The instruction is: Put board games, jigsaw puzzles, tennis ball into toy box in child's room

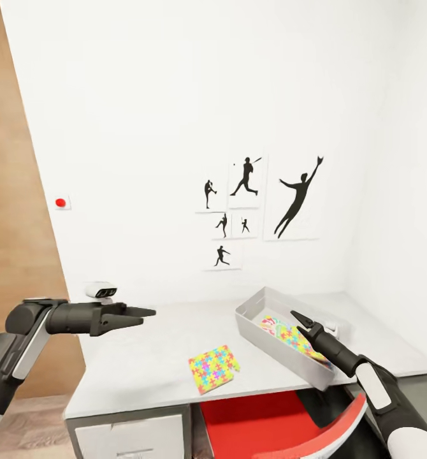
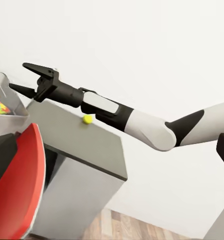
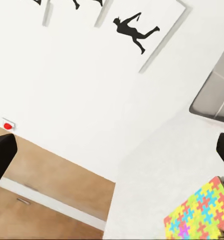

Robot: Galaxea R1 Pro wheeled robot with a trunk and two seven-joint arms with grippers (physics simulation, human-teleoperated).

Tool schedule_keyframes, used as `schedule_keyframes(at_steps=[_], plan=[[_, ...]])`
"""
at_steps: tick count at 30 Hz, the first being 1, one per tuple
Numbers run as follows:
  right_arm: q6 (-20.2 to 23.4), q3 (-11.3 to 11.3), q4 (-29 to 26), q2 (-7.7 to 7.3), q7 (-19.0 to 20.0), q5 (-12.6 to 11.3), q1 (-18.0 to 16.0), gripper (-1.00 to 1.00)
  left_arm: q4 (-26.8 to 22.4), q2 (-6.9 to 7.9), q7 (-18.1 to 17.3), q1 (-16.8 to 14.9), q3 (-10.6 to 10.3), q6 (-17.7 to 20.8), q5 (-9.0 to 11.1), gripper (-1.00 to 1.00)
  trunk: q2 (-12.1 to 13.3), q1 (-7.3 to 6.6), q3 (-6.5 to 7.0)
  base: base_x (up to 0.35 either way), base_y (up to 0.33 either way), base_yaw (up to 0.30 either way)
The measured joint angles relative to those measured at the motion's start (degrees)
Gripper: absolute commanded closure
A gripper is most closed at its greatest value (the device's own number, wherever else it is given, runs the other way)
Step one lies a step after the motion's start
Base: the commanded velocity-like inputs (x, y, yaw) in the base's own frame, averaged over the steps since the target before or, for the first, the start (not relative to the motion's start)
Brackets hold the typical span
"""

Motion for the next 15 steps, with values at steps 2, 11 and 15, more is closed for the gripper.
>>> schedule_keyframes(at_steps=[2, 11, 15], plan=[[0.0, 0.0, -0.01, 0.01, 0.07, 0.01, 0.0, -1.0, 0.29, 0.02, 0.0, 0.0, 0.02, 0.0, 0.0, -1.0, 0.0, 0.0, 0.08, -0.169, 0.243, 0.172], [0.0, 0.0, -0.02, -0.22, 0.19, -0.15, 0.02, -1.0, 0.8, -0.14, 0.01, -0.02, -0.02, 0.0, -0.05, -1.0, 0.0, -0.02, 0.17, -0.079, 0.272, 0.041], [0.0, 0.0, -0.03, -0.21, 0.14, -0.05, 0.02, -1.0, 0.89, -0.05, 0.05, -0.02, 0.03, 0.0, -0.06, -1.0, 0.0, -0.02, 0.17, -0.006, 0.287, 0.002]])
